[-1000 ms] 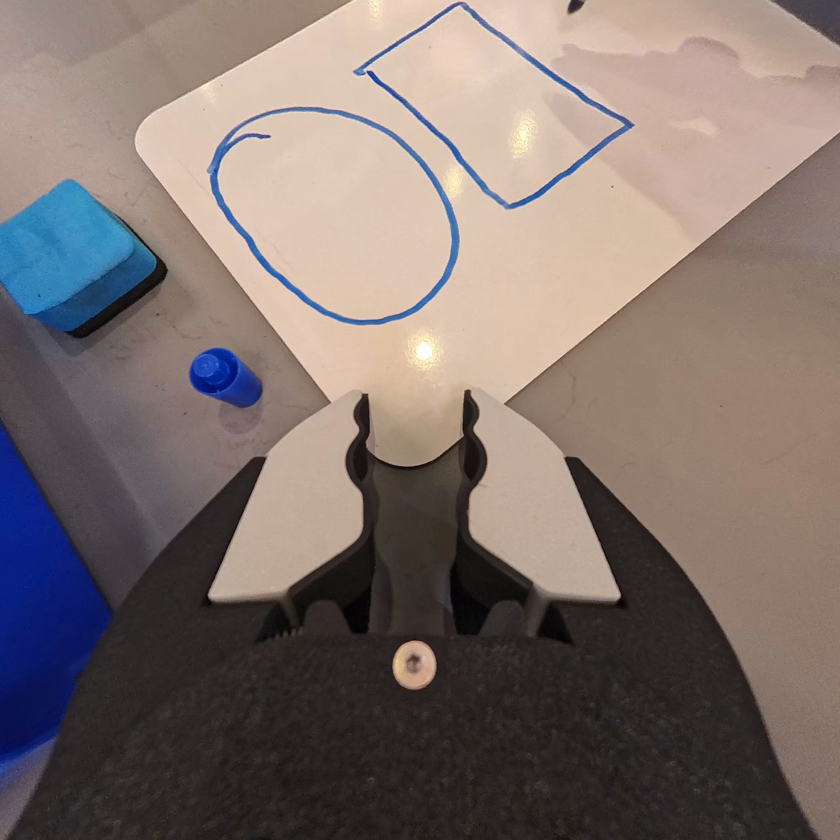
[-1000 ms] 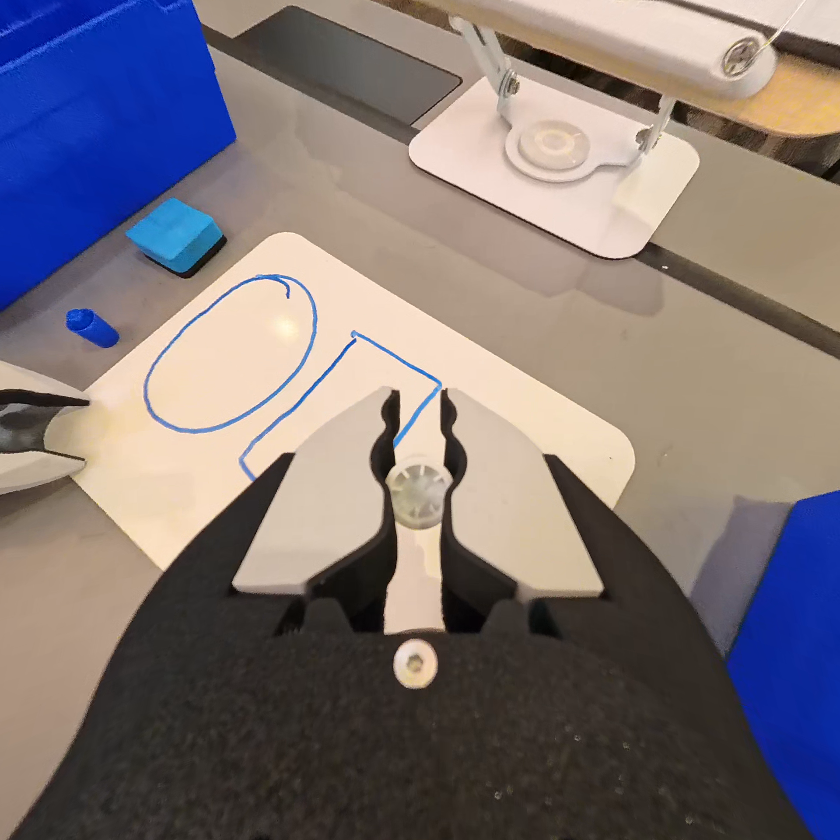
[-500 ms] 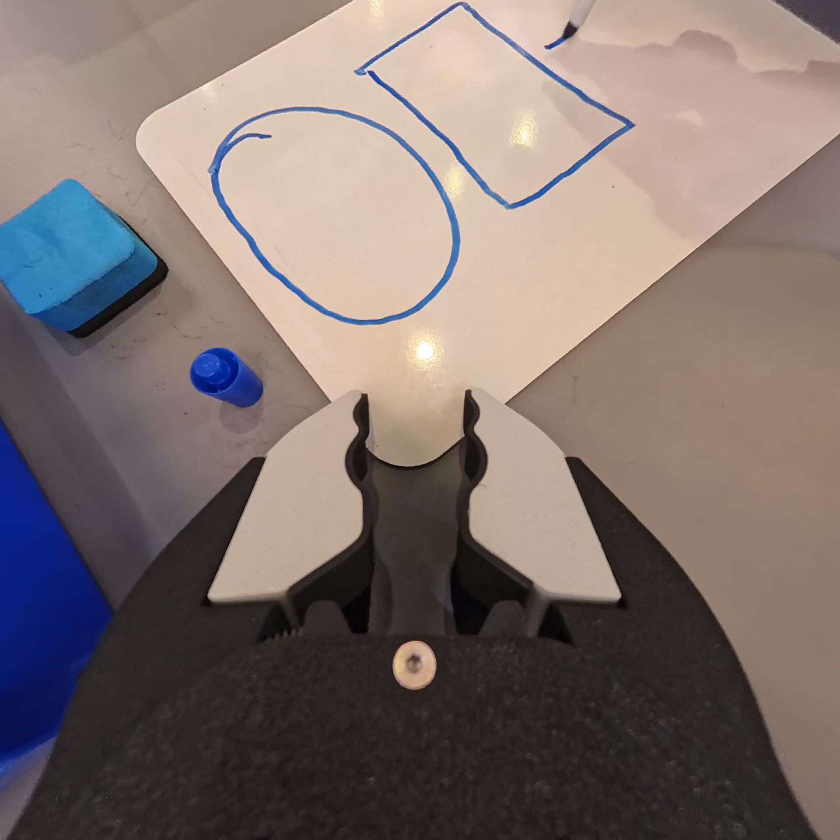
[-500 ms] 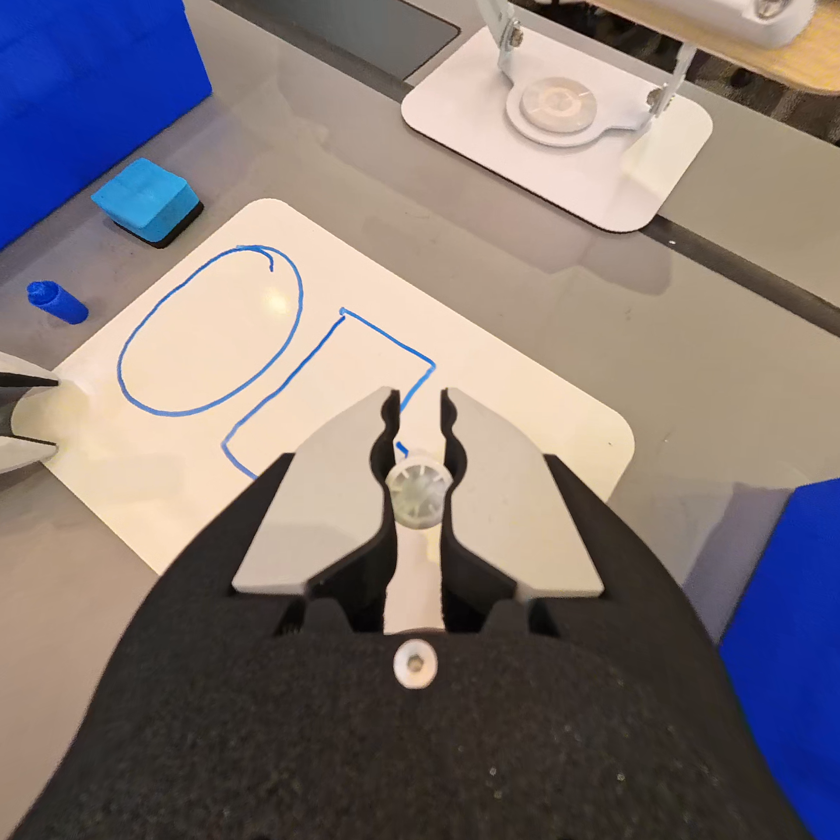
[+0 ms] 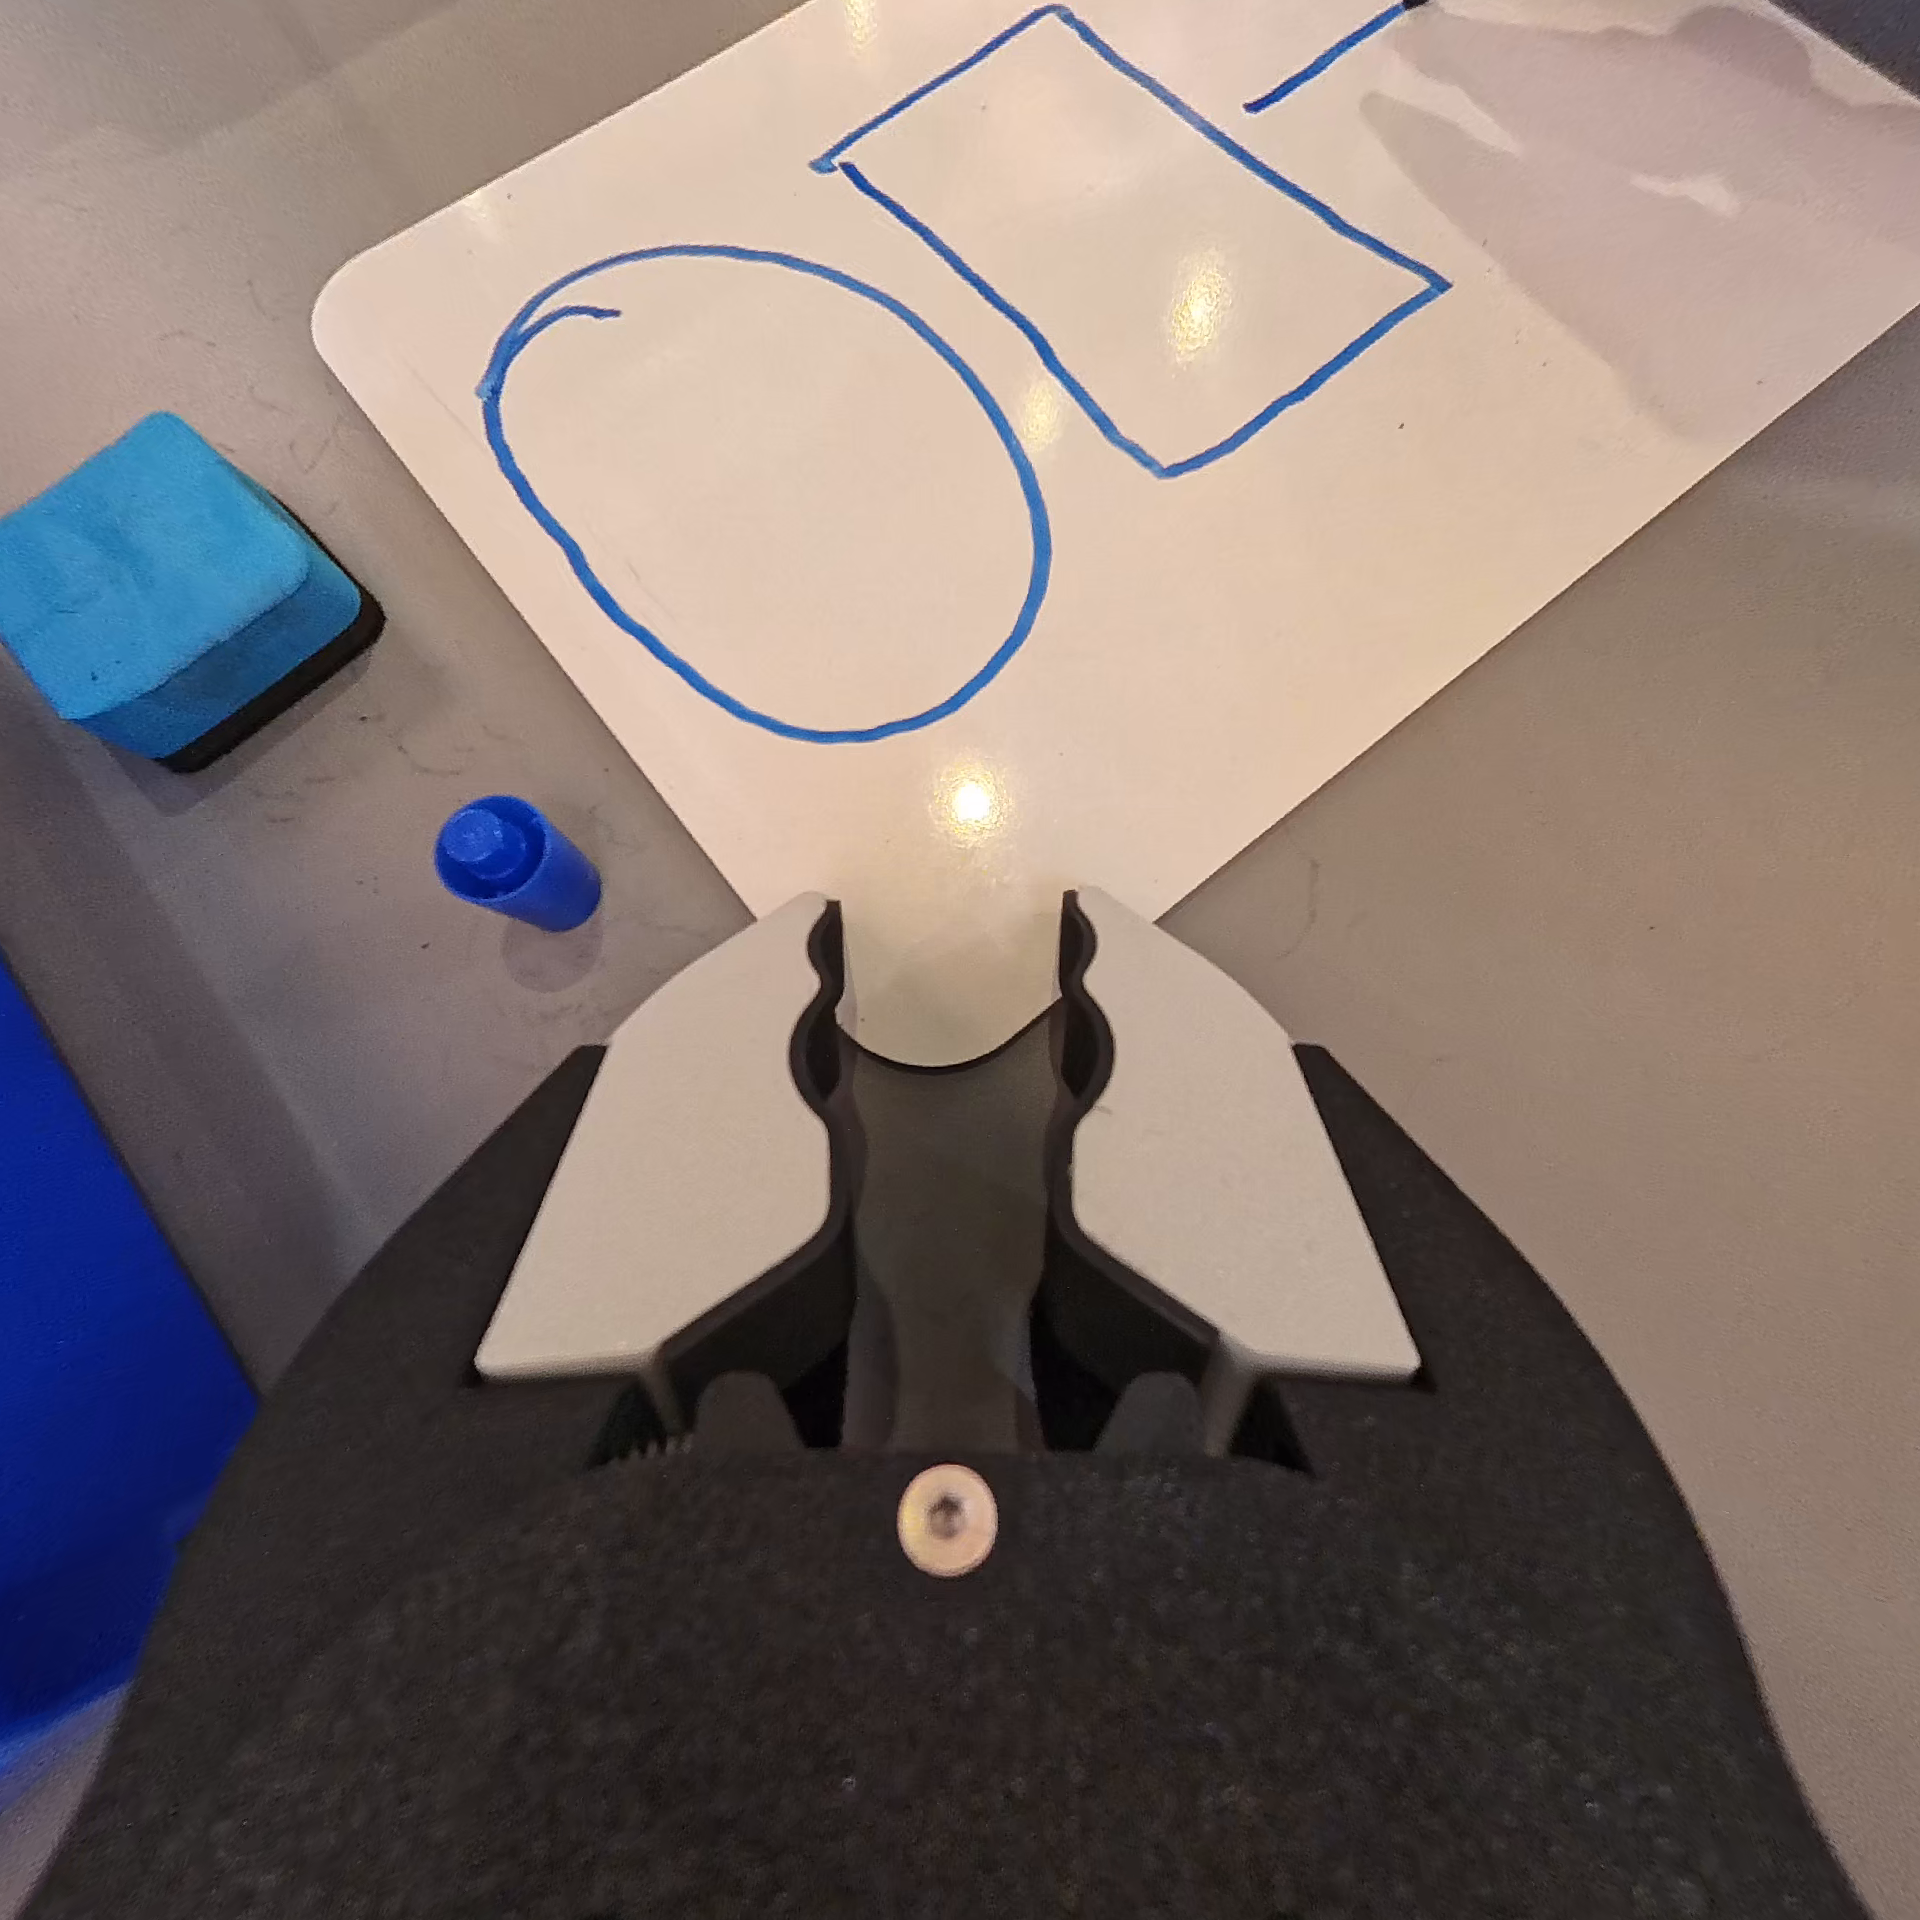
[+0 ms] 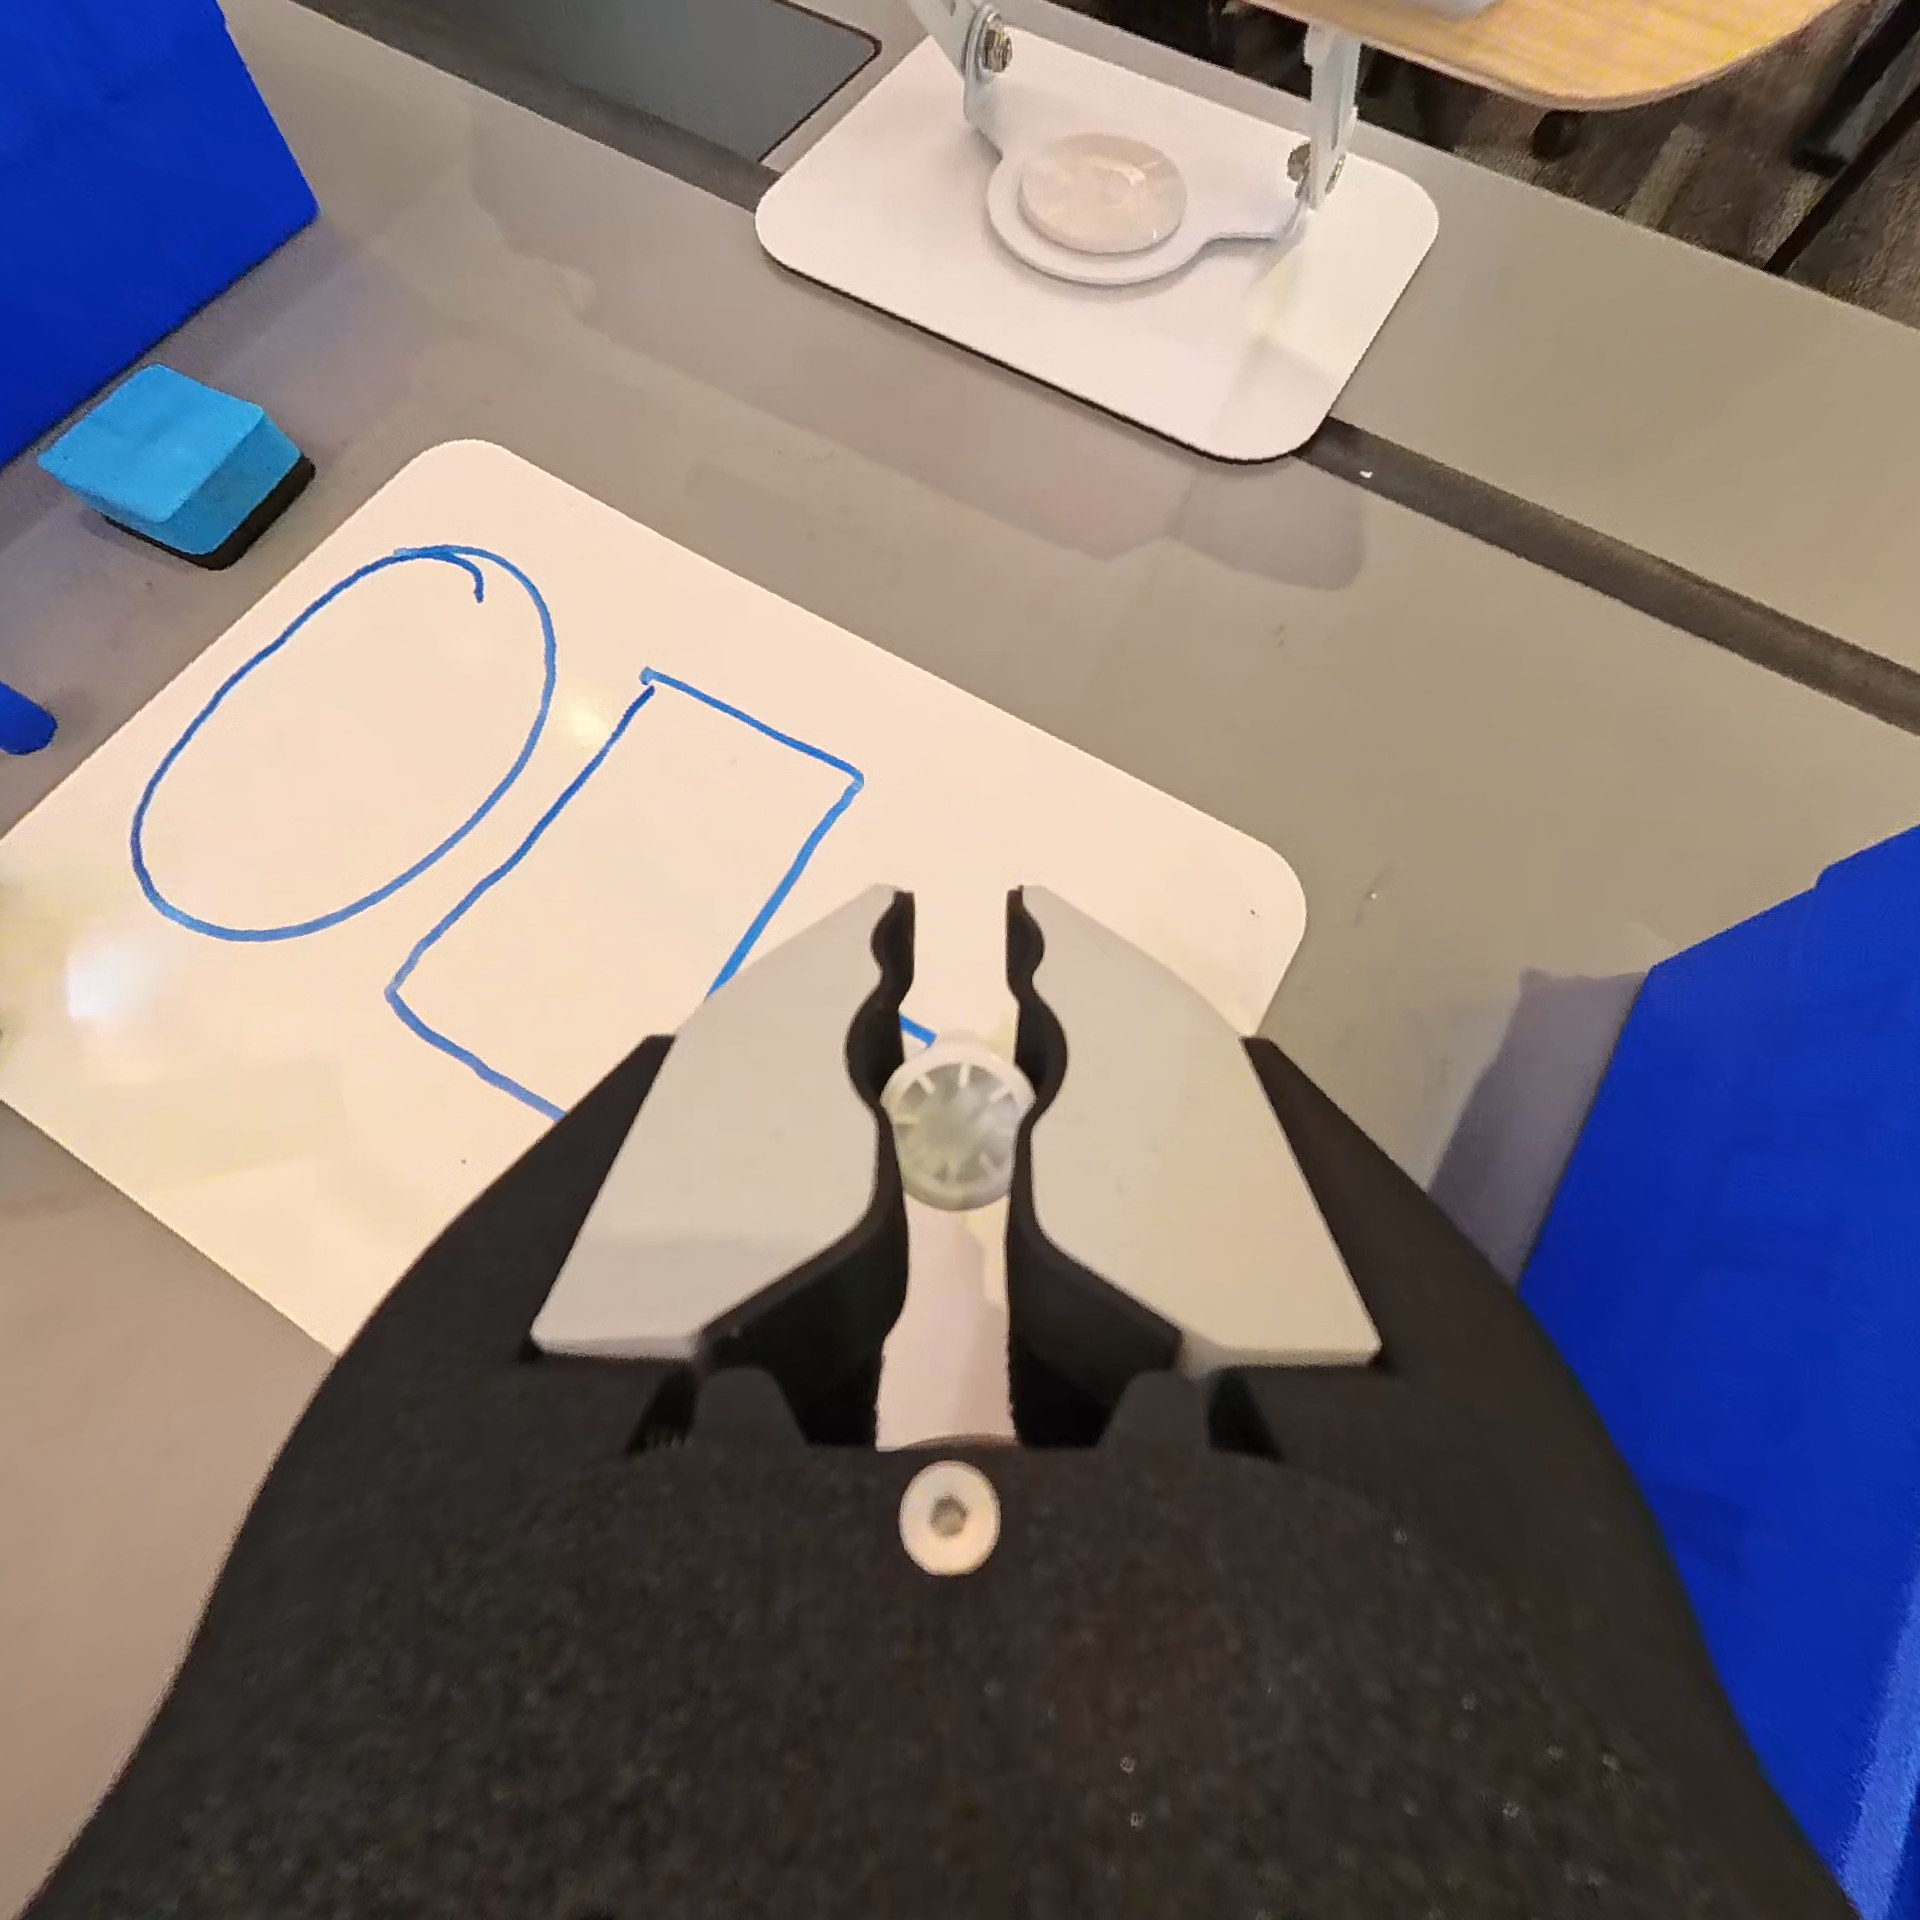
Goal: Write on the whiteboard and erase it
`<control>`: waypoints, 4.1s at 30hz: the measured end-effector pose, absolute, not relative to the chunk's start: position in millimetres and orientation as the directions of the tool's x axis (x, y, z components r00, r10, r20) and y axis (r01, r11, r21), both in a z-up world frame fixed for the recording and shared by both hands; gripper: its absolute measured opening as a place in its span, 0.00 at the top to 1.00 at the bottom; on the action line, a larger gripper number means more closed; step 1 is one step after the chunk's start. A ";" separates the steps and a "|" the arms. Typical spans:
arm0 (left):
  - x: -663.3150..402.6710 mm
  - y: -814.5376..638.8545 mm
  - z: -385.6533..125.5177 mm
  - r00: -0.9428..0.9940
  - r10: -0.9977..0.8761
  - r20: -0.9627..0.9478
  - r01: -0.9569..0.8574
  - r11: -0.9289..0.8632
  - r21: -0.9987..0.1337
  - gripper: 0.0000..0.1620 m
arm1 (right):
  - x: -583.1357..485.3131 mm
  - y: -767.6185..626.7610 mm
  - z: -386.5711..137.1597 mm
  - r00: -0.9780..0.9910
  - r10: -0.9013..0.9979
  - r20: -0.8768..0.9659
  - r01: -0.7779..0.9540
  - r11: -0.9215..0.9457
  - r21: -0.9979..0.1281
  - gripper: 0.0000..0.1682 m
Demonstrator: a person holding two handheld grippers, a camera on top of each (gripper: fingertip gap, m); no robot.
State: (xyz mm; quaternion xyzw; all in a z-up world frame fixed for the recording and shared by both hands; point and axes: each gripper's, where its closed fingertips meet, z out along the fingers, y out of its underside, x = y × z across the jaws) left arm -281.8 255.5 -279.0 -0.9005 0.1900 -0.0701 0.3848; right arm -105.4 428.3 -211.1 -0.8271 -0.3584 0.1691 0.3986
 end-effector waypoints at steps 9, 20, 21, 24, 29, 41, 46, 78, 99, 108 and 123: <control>-281.7 255.5 -279.0 0.918 -0.397 -0.019 -0.288 -0.632 -0.720 0.76 | -121.7 439.0 -210.5 0.686 0.727 -0.016 0.421 -0.415 -0.807 0.90; -281.6 255.4 -279.0 0.918 -0.397 -0.017 -0.287 -0.632 -0.719 0.76 | -135.6 441.5 -211.6 0.670 0.742 -0.005 0.447 -0.409 -0.796 0.90; -281.6 255.4 -279.0 0.918 -0.397 -0.017 -0.287 -0.632 -0.719 0.76 | -132.6 440.6 -211.7 0.673 0.740 -0.012 0.442 -0.415 -0.795 0.90; -281.5 255.5 -279.1 0.918 -0.397 -0.019 -0.288 -0.632 -0.719 0.76 | -122.6 437.4 -211.8 0.681 0.732 -0.019 0.437 -0.427 -0.792 0.90; -281.2 255.4 -279.0 0.917 -0.398 -0.020 -0.290 -0.631 -0.719 0.76 | -107.4 429.8 -211.9 0.695 0.718 -0.015 0.436 -0.438 -0.786 0.90; -281.0 255.2 -279.0 0.917 -0.399 -0.020 -0.290 -0.631 -0.720 0.76 | -105.5 416.4 -212.1 0.683 0.730 -0.013 0.448 -0.433 -0.782 0.90; -280.9 255.1 -279.0 0.916 -0.400 -0.021 -0.292 -0.630 -0.720 0.76 | -117.2 393.9 -212.2 0.649 0.761 -0.009 0.471 -0.411 -0.780 0.90; -279.5 254.6 -279.1 0.912 -0.410 -0.016 -0.296 -0.629 -0.719 0.75 | -87.1 467.4 -193.7 0.790 0.613 0.024 0.392 -0.474 -0.788 0.90; -279.4 254.8 -279.1 0.912 -0.411 -0.015 -0.295 -0.629 -0.719 0.75 | -93.0 480.2 -211.0 0.779 0.627 0.009 0.401 -0.487 -0.776 0.90; -279.9 255.9 -279.3 0.915 -0.402 -0.017 -0.291 -0.632 -0.719 0.75 | -79.0 462.4 -212.0 0.792 0.610 0.014 0.405 -0.508 -0.760 0.90; -280.2 255.0 -279.2 0.917 -0.399 -0.020 -0.290 -0.632 -0.719 0.75 | -42.8 414.5 -213.2 0.845 0.535 0.007 0.367 -0.570 -0.735 0.90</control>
